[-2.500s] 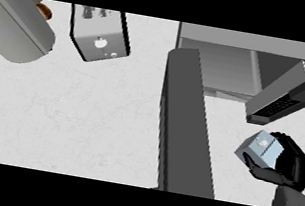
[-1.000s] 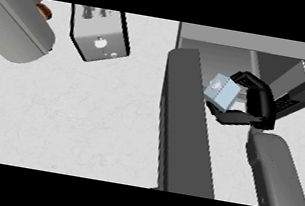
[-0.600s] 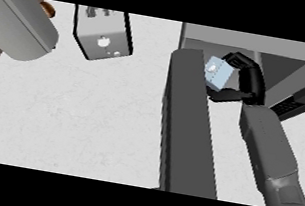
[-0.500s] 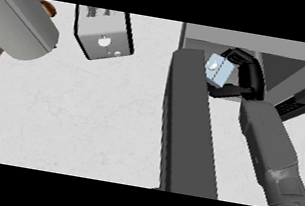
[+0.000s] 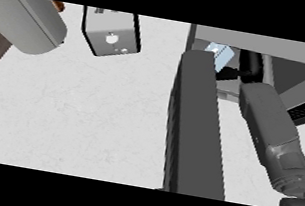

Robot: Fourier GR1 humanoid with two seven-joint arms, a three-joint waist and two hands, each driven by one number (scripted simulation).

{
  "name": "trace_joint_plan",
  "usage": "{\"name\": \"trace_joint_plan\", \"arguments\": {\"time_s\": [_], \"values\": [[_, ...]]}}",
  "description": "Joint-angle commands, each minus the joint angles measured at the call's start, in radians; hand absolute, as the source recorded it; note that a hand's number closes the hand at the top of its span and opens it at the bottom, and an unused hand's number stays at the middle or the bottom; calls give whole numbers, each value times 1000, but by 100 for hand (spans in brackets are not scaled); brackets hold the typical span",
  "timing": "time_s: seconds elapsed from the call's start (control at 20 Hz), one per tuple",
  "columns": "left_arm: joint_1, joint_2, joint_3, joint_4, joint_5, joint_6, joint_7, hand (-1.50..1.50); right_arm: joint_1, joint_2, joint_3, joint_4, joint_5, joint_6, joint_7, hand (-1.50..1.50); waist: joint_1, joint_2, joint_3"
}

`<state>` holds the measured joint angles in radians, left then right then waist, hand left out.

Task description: Pick up the milk, place it into the microwave and close the microwave

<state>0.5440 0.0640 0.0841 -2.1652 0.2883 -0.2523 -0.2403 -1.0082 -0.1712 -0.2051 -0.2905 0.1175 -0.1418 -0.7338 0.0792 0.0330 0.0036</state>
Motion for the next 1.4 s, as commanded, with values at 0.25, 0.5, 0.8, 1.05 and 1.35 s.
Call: {"name": "trace_joint_plan", "arguments": {"time_s": [0.25,0.5,0.8,1.05,1.35], "values": [[-78,-9,-22,39,-17,12,12,-150,-123,-42,-10,116,39,-122,52,150,38,21,-1],[-65,9,-37,5,-52,4,23,-150,-115,-55,-75,136,-5,-272,64,150,70,37,1],[-87,9,-47,10,-88,15,25,-150,-122,-87,-1,161,93,-468,33,-150,93,47,-2],[-121,23,-48,7,-117,25,41,-150,-150,-69,13,189,116,-558,63,-150,107,52,1],[-134,23,-78,15,-131,17,56,-150,-175,-66,4,230,110,-519,133,-150,115,57,3]]}}
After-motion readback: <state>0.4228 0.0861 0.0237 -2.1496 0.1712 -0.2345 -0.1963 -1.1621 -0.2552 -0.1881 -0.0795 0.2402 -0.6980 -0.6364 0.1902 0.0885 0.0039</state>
